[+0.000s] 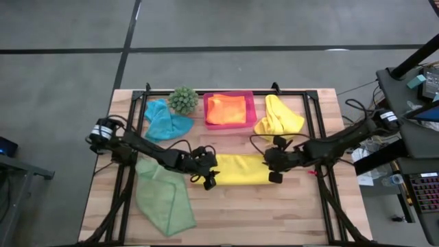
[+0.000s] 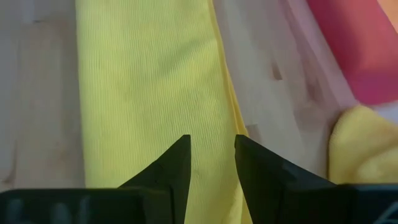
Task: Fold microfiber towels
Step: Fold the bottom yellow microfiber towel
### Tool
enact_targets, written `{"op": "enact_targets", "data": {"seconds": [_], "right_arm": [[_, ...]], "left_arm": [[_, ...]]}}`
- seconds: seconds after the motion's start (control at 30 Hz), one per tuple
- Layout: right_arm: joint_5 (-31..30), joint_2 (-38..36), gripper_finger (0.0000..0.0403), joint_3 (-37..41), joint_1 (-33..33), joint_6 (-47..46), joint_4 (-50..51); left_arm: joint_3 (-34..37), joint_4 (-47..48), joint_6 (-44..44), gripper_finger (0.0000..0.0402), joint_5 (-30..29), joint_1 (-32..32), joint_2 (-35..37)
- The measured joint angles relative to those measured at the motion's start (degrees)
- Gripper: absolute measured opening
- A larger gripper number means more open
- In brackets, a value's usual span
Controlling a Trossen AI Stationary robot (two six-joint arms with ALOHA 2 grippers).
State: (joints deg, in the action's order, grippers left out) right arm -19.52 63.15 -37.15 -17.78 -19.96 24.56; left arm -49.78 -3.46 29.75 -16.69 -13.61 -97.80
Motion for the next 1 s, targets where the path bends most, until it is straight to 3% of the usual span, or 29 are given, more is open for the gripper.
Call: {"op": "enact_targets", "data": {"seconds": [0.23, 0.6, 1.0], "right_arm": [[-0.01, -3.14, 0.0116, 3.27, -0.11, -4.14, -0.46], [-0.01, -3.79, 0.0116, 9.04, -0.11, -4.58, -9.32], [-0.05, -3.78, 0.0116, 9.97, -0.11, -7.06, -10.21]], "left_arm": [[0.06, 0.1, 0.1, 0.0146, 0.0, 0.02, -0.83], [0.35, -0.34, 0.09, 0.0146, -0.02, 0.05, -0.83], [0.55, -0.23, 0.08, 0.0146, -0.02, 0.11, -0.83]]}}
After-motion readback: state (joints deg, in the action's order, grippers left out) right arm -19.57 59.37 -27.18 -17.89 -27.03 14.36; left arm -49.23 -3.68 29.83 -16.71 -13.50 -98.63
